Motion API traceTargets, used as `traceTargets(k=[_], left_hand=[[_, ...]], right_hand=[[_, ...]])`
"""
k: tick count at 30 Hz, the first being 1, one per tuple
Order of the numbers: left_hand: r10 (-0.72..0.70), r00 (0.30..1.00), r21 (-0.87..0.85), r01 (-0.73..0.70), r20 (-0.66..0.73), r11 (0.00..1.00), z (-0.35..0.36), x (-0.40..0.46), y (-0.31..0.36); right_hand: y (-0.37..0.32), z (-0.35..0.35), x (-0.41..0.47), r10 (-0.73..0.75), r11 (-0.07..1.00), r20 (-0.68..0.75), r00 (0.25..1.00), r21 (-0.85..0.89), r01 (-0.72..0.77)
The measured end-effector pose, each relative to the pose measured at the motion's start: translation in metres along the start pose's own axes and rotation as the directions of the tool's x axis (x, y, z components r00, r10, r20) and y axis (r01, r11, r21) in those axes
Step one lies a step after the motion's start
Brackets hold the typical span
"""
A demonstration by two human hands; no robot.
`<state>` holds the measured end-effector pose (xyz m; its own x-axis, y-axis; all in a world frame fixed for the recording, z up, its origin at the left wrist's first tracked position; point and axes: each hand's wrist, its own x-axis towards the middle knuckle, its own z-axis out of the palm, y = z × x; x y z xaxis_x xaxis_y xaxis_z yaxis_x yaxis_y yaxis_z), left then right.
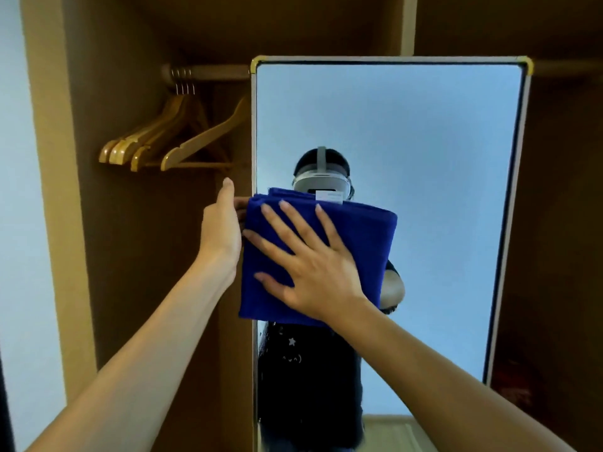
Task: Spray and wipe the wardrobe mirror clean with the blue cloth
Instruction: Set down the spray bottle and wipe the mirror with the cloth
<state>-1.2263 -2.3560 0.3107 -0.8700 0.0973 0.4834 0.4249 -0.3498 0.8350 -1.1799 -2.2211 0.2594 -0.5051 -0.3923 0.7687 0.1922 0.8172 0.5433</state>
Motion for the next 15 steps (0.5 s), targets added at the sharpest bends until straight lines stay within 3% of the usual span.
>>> traceTargets(k=[9, 15], left_hand=[[0.182, 0.978, 0.311, -0.205, 0.102, 0.928, -0.017, -0.03, -0.057], [0.234, 0.965, 0.442, -0.262, 0.12, 0.858, -0.028, -0.053, -0.098]], right_hand=[[-0.006, 0.001, -0.004, 0.065, 0.998, -0.003, 0.998, -0.007, -0.065], [-0.035, 0.019, -0.043, 0.084, 0.996, 0.045, 0.995, 0.002, -0.085]])
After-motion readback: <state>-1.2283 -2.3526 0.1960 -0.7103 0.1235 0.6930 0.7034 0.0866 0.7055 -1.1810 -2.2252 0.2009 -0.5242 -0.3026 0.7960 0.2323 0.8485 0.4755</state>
